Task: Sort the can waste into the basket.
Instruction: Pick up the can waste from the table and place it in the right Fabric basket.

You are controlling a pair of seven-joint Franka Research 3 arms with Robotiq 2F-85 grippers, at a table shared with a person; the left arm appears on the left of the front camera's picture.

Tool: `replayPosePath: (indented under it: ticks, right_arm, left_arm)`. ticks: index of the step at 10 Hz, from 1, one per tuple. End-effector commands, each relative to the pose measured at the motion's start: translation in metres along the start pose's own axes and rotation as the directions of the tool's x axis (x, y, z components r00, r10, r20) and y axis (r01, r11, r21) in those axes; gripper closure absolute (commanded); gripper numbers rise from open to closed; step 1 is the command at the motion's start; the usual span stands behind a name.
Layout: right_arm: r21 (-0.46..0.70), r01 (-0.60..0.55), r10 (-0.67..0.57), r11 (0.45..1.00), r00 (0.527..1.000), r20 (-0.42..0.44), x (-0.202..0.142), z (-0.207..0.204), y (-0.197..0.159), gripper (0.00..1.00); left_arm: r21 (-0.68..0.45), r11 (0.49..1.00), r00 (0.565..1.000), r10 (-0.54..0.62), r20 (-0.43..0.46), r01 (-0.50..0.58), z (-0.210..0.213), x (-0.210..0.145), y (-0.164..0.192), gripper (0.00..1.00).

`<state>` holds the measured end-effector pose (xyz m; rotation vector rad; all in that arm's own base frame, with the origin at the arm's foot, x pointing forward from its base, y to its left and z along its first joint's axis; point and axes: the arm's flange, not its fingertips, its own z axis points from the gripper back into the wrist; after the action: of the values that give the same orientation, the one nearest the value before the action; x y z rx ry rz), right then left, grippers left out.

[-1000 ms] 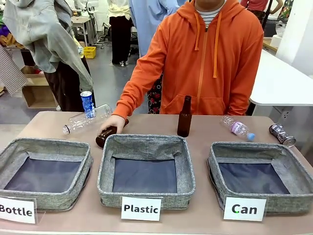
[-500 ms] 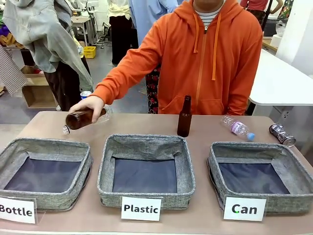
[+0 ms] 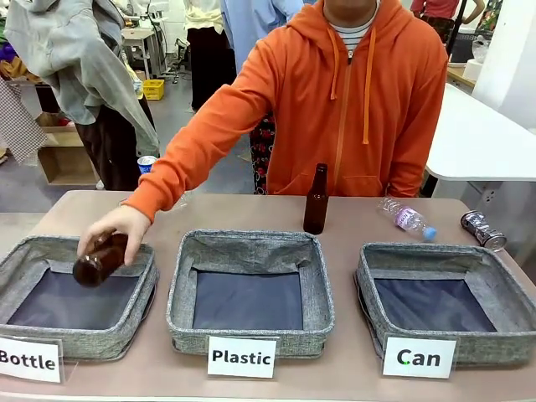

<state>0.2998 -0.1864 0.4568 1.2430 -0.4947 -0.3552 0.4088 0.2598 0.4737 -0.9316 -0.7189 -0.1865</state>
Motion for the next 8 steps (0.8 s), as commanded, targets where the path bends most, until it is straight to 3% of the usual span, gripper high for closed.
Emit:
replayPosePath:
  ticks: [1,3,5,8]
  right_arm:
    - [0.023,-0.021,0.02,1.0,1.0,0.016,0.001,-0.001,0.002,0.0]
    - [0.023,-0.021,0.02,1.0,1.0,0.016,0.001,-0.001,0.002,0.0]
    - [0.023,-0.021,0.02,1.0,1.0,0.016,0.001,-0.001,0.002,0.0]
    - [0.023,-0.021,0.02,1.0,1.0,0.016,0.001,-0.001,0.002,0.0]
  left_arm:
    - [0.004,0.999,0.982,0.046,0.184,-0.047,0.11,-0.041,-0.002,0.0]
    - [0.013,0.997,0.946,0.063,0.317,-0.071,0.161,-0.09,-0.004,0.0]
    - [-0.011,0.993,0.933,0.112,0.341,-0.116,0.163,-0.108,0.013,0.0]
    - [-0.015,0.992,0.934,0.125,0.334,-0.127,0.155,-0.108,0.013,0.0]
